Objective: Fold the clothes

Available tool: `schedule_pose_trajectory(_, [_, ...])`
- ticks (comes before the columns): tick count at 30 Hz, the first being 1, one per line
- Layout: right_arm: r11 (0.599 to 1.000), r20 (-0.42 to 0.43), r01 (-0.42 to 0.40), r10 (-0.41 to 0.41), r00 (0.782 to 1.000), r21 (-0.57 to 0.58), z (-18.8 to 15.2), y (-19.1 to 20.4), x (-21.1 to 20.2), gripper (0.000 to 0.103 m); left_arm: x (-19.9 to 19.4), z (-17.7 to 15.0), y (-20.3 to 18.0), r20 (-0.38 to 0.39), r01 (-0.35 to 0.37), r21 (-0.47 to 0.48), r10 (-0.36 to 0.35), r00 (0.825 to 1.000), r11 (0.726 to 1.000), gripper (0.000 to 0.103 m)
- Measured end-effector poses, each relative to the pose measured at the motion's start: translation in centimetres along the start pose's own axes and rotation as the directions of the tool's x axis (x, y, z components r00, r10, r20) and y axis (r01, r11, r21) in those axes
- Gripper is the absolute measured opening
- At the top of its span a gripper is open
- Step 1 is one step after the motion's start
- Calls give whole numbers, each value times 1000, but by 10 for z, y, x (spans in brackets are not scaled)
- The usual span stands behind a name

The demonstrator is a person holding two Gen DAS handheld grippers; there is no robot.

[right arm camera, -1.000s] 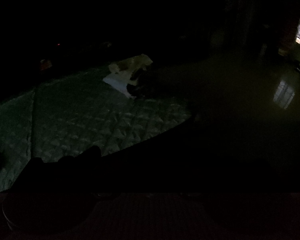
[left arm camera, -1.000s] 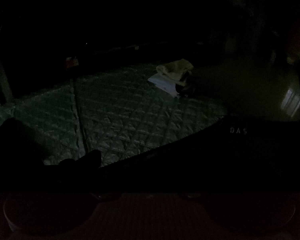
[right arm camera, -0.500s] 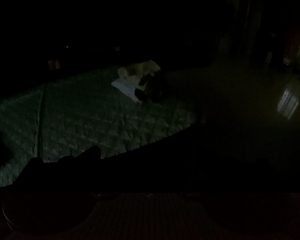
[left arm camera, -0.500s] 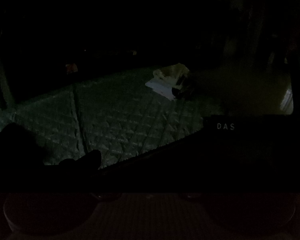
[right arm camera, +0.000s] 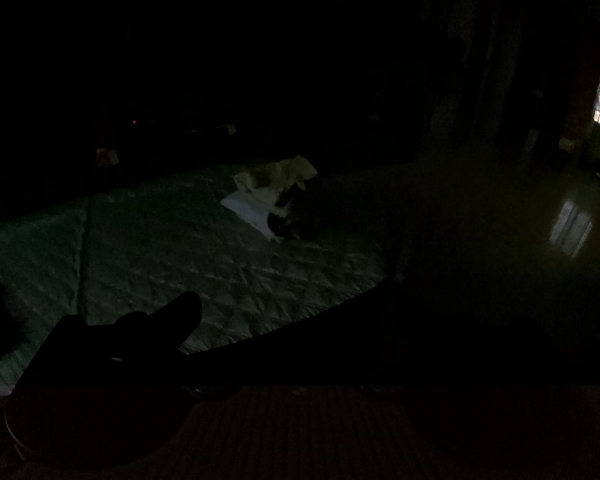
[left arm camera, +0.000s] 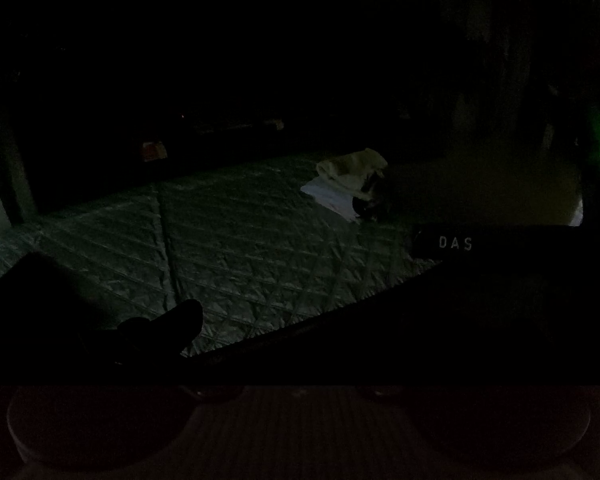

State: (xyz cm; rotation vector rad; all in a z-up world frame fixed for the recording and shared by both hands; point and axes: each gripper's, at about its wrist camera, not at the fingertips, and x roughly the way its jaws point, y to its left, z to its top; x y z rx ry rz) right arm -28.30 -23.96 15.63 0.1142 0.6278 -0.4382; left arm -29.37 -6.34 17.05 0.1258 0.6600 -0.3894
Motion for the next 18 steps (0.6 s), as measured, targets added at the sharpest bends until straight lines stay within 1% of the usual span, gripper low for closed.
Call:
schedule_pose_trajectory(6, [998,-63,-34,38,997,61,-5,-4,13,103,3,-2,-1,-11,16,19,-16,1000,1000,102])
schedule_pose_trajectory(10, [997,-104,-20,28,994,79,-12,-4,20,103,0,-3,-6,-3,24,48,-24,1000,999,102])
schedule_pose_trajectory(13, [996,-104,-17,26,994,88,-13,-4,19,103,1,-4,-6,-9,36,42,-36,999,998,102])
schedule_pose_trajectory(18, [995,-104,-5,16,994,102,-17,-5,18,103,-1,-4,-6,-10,35,44,-34,999,998,102])
